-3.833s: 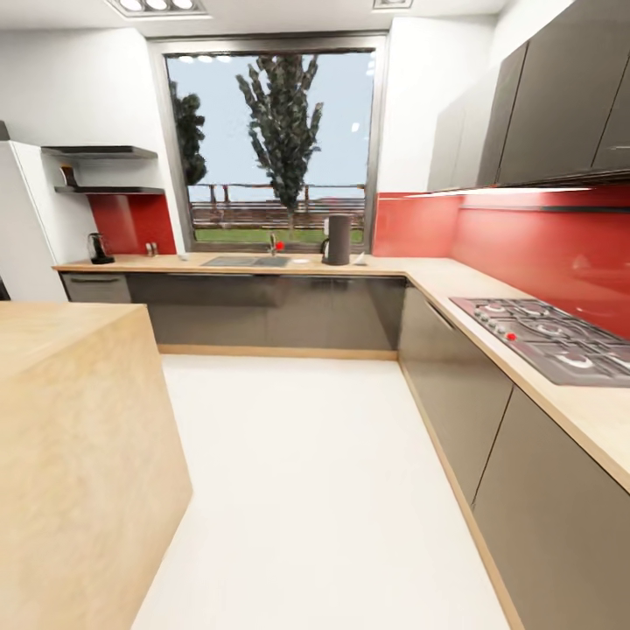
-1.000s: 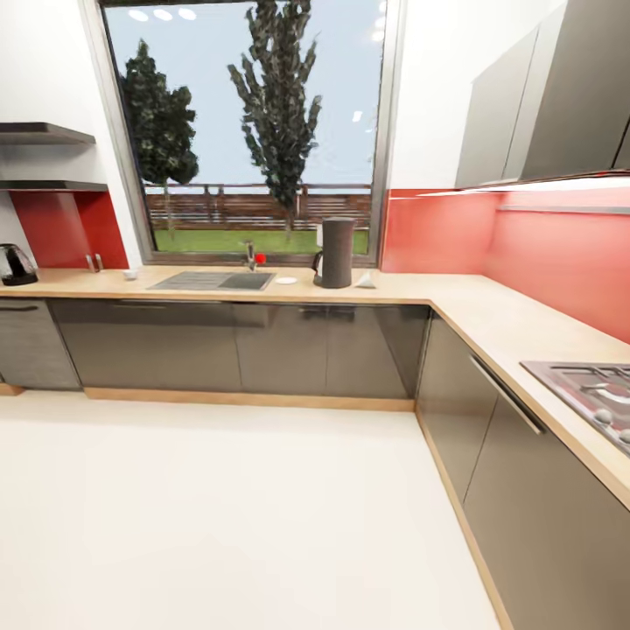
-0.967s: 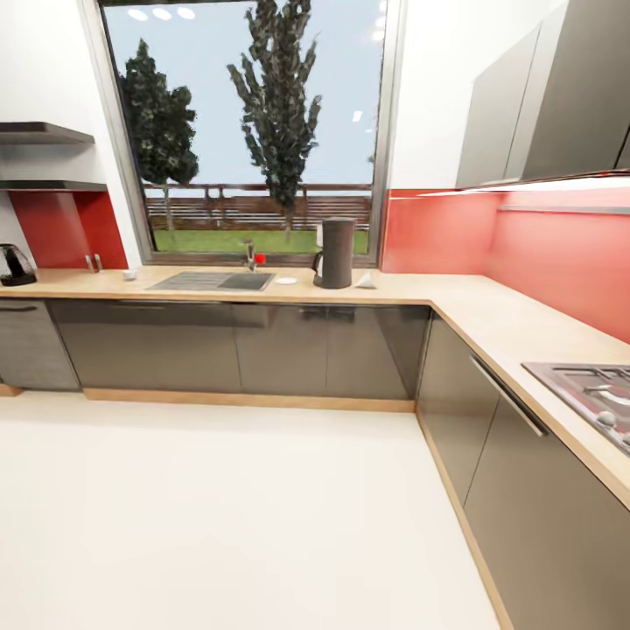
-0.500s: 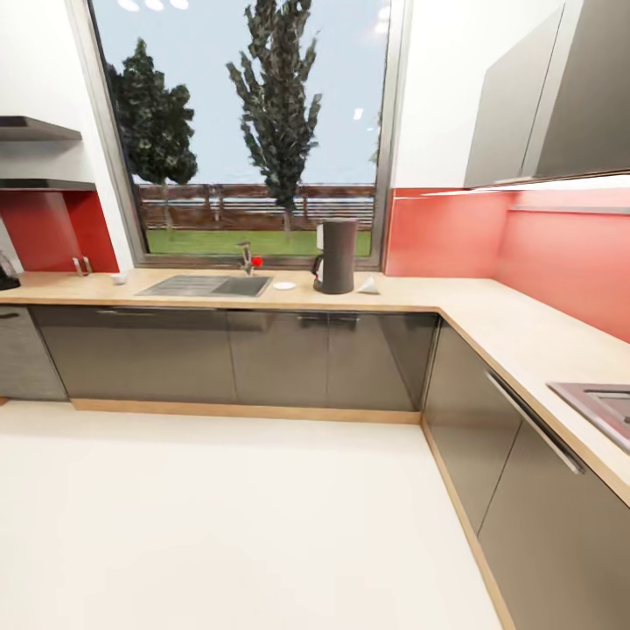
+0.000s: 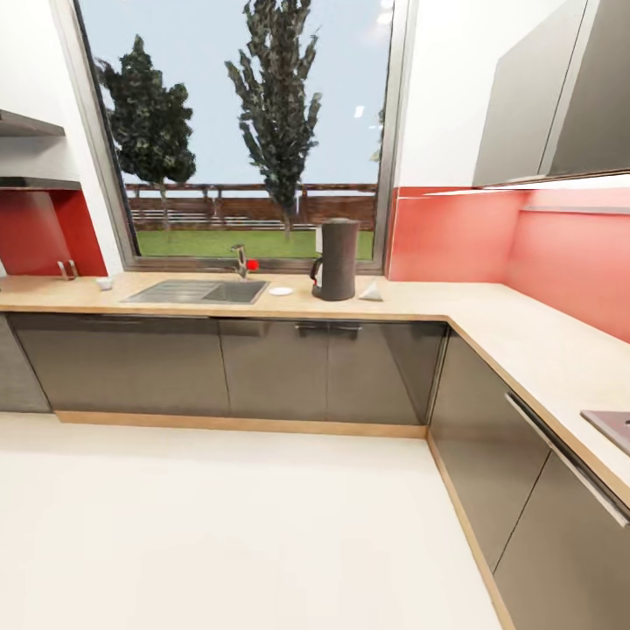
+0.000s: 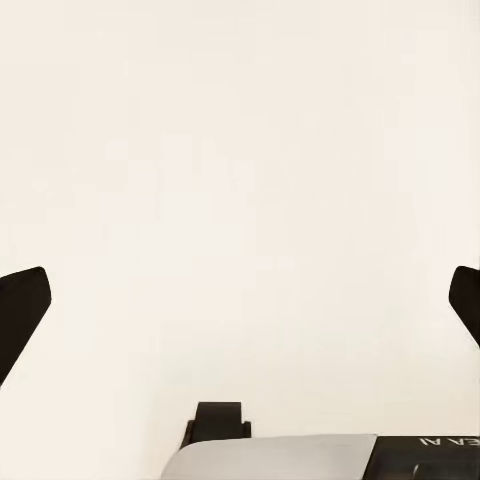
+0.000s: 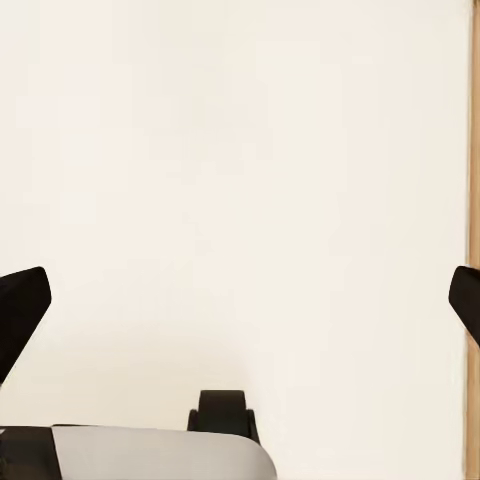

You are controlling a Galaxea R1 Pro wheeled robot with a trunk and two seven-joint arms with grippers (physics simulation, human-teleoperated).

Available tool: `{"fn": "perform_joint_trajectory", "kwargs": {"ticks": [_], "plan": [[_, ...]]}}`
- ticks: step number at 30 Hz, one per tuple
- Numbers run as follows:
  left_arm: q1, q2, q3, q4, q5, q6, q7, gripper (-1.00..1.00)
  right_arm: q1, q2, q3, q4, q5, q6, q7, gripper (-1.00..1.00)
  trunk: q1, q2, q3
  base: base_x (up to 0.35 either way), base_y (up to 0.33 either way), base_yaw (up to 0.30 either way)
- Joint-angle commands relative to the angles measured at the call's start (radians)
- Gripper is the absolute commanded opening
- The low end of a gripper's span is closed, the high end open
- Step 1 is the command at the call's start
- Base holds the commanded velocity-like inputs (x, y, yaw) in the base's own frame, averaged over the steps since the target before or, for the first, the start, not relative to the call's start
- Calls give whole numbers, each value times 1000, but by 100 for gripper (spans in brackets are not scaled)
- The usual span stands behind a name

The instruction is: Set up a coffee station on the kitchen countertop: keep the coffee maker on the countertop, move the bottle of coffee from the kitchen shelf to the counter next to the coffee maker, place a paper coffee filter on top of the coffee maker, put the saucer next to the coffee maker with the coffee cup on the saucer, and place the electric kettle next to the coffee maker.

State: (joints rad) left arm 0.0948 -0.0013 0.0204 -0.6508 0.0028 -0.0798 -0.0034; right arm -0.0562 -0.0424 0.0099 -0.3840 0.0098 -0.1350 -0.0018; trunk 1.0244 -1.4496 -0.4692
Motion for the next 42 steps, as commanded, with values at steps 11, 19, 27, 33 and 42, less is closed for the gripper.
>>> {"fn": "perform_joint_trajectory", "kwargs": {"ticks": [11,19,27,33,42], "plan": [[0,0,2,-1,0,-2,0,100,0,1,1,1,1,-3,-1,100,1,0,-1,329,-94,0],[0,0,3,-1,0,-2,0,100,0,1,1,1,1,-3,-1,100,1,0,-1,314,-131,0],[0,0,3,-1,1,-2,0,100,0,1,2,1,1,-3,-1,100,1,0,-1,302,-156,31],[0,0,3,-1,1,-2,0,100,-1,1,3,1,1,-3,-1,100,1,0,-1,288,-174,192],[0,0,3,-1,2,-1,0,100,-1,1,4,1,1,-3,-1,100,1,0,-1,180,-118,255]]}}
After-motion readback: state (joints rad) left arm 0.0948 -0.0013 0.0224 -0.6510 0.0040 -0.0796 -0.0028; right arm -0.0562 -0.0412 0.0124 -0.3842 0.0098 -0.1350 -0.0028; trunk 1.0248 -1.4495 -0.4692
